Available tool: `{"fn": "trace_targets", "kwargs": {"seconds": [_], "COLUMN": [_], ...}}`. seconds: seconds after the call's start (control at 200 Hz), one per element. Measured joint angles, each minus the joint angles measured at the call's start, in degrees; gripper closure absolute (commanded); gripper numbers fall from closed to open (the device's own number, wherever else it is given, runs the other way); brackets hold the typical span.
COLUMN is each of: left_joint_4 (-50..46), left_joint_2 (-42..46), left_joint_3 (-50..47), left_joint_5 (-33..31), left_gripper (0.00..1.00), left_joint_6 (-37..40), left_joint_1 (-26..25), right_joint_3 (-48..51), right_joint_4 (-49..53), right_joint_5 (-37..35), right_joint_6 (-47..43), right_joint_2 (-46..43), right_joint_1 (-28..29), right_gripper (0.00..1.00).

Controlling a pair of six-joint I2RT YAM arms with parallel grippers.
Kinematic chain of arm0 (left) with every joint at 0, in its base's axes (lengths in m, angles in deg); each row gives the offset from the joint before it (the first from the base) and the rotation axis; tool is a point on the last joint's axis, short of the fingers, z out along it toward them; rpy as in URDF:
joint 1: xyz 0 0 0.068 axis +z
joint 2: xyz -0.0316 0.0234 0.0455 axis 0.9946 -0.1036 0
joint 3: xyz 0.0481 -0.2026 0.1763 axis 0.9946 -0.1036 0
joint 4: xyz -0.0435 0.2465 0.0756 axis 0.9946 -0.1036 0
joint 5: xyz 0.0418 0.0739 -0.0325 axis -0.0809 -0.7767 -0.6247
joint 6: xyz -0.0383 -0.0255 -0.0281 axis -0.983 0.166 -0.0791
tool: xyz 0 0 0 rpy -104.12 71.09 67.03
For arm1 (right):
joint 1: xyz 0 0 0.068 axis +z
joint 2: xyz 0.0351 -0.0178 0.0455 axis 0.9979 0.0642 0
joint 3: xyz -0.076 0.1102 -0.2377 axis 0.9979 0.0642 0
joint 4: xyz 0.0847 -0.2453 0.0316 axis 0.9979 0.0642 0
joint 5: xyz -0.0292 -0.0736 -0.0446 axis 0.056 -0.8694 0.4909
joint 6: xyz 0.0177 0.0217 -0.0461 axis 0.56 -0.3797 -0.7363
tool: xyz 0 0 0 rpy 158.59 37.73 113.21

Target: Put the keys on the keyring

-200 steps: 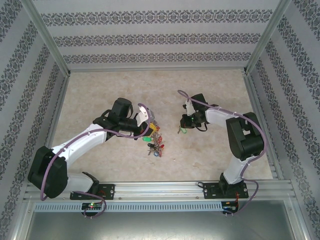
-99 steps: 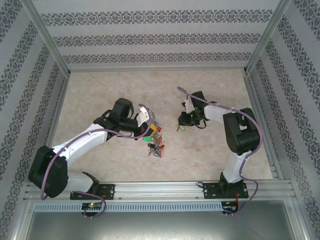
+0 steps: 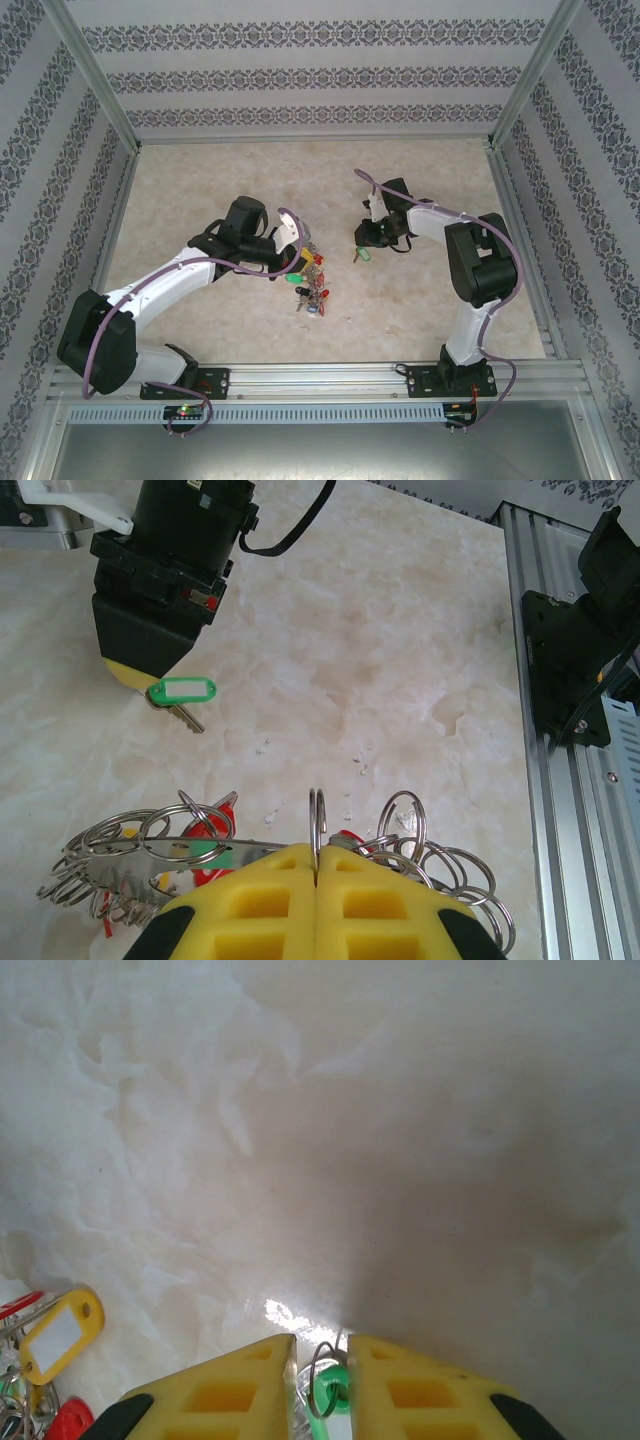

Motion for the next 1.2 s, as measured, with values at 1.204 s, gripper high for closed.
{"fn": "trace_targets", "kwargs": {"seconds": [1.204], "left_joint_4": [-0.02], "left_joint_2": [-0.33], "left_joint_3": [0.66], "left_joint_5": [-0.15], "left_gripper": [1.00], "left_joint_6": [-0.02], "left_joint_1": [0.00], "right_joint_3": [-0.04], "right_joint_4": [1.73], "right_joint_5": [-0.04], "right_joint_6": [-1.49], "right_joint_2": [0.24], "right_joint_1": [0.00], "right_gripper": [0.96]}}
